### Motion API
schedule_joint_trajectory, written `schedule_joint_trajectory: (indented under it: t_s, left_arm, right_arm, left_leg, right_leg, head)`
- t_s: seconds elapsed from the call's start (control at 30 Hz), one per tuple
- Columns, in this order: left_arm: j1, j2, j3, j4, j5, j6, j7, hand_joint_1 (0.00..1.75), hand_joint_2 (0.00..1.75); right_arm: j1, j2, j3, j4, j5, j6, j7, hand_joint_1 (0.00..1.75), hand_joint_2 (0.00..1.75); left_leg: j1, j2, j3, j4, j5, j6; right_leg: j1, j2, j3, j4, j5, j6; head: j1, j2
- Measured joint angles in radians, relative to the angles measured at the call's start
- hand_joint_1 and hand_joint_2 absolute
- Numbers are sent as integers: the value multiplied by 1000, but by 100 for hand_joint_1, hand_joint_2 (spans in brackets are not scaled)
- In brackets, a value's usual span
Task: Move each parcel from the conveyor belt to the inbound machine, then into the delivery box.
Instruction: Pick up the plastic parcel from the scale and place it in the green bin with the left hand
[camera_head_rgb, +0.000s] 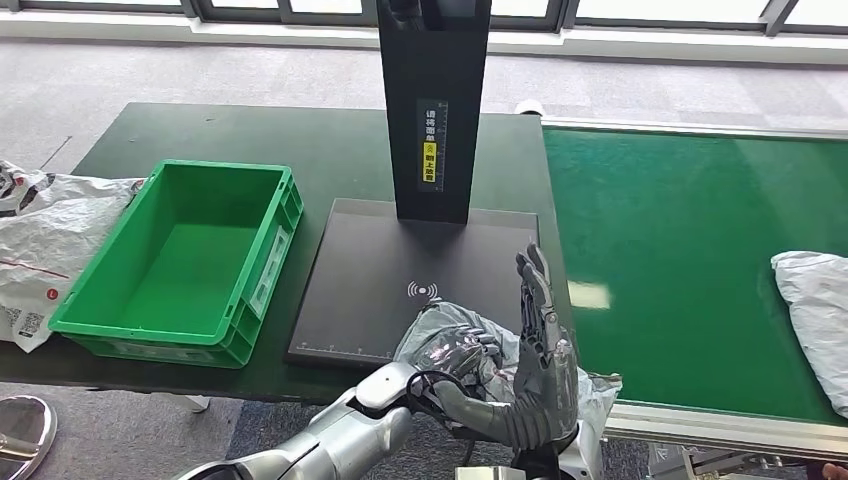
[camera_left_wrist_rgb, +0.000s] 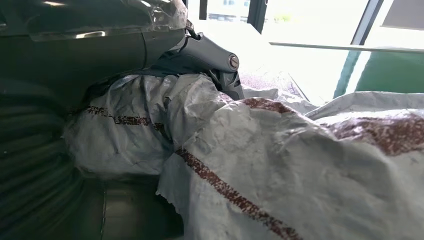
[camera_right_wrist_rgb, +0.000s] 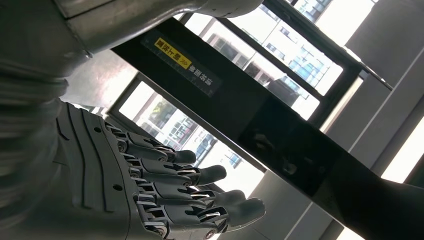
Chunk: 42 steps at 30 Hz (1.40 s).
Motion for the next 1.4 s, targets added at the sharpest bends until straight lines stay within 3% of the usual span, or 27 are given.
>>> schedule_joint_trajectory:
  t_s: [0.27, 0.53, 0.87, 1.2, 1.4]
  left_arm:
    - [15, 4, 10, -14, 10, 79, -15, 175, 175]
    - [83, 32, 124, -178, 133, 224, -138, 175, 175]
    - [220, 86, 199, -612, 235, 188, -189, 175, 175]
    - [261, 101, 209, -728, 244, 184, -197, 175, 175]
    - [302, 111, 214, -826, 328, 165, -235, 175, 175]
  right_arm:
    - [10, -5, 0, -7, 0, -4, 0, 0, 175]
    - [37, -13, 0, -32, 15, -32, 2, 0, 175]
    - [81, -27, 0, -68, 22, -56, 4, 0, 175]
    - [88, -29, 0, -76, 22, -56, 4, 0, 175]
    - [96, -31, 0, -81, 15, -57, 4, 0, 175]
  left_leg:
    - [0, 0, 0, 0, 0, 0]
    - [0, 0, -3, 0, 2, -1]
    - [0, 0, -6, 0, -1, -1]
    - [0, 0, -6, 0, -1, -1]
    - [0, 1, -6, 0, -1, -1]
  right_leg:
    - [0, 0, -1, 0, 0, 0]
    - [0, 1, -4, 1, 0, -1]
    - [0, 1, -7, 1, -2, -1]
    - [0, 1, -7, 1, -2, -1]
    - [0, 2, -8, 1, -2, -1]
  head:
    - [0, 0]
    - [0, 0]
    - [0, 0]
    - [0, 0]
    - [0, 0]
